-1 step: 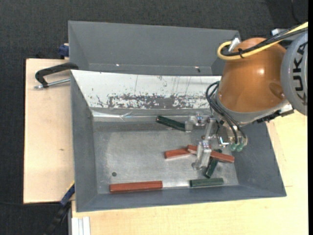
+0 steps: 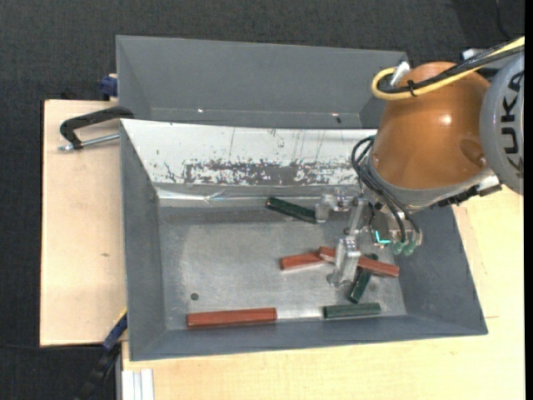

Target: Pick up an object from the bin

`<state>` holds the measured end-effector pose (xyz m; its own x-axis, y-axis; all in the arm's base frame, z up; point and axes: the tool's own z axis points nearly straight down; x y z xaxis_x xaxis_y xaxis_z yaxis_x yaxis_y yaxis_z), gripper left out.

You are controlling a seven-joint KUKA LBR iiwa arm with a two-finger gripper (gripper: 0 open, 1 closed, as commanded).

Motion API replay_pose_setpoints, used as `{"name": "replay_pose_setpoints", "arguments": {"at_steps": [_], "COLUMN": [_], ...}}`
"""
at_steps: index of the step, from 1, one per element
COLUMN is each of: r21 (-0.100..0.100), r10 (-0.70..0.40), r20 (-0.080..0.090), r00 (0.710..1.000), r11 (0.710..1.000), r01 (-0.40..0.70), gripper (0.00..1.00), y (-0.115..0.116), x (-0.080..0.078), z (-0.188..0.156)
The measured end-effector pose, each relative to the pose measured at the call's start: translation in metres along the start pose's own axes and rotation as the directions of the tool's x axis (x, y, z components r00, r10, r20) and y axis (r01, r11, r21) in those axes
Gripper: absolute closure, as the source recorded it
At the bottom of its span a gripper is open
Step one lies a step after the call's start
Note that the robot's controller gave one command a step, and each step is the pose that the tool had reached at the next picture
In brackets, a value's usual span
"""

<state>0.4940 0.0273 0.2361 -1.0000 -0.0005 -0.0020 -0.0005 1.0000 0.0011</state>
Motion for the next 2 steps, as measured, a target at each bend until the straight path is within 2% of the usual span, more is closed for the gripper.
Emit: {"name": "replay_pose_setpoints", "arguments": {"at_steps": [1, 2], "r21": [0.001, 0.001], "r10": [-0.113, -0.254], "r20": [0.008, 0.001], "r00": [0.994, 0.967], "r11": [0.994, 0.967], "r01": [0.113, 0.254], "gripper": [0.0, 0.0], "y": [-0.003, -0.01], "x": [-0.001, -0.006], "z": [0.021, 0.072]}}
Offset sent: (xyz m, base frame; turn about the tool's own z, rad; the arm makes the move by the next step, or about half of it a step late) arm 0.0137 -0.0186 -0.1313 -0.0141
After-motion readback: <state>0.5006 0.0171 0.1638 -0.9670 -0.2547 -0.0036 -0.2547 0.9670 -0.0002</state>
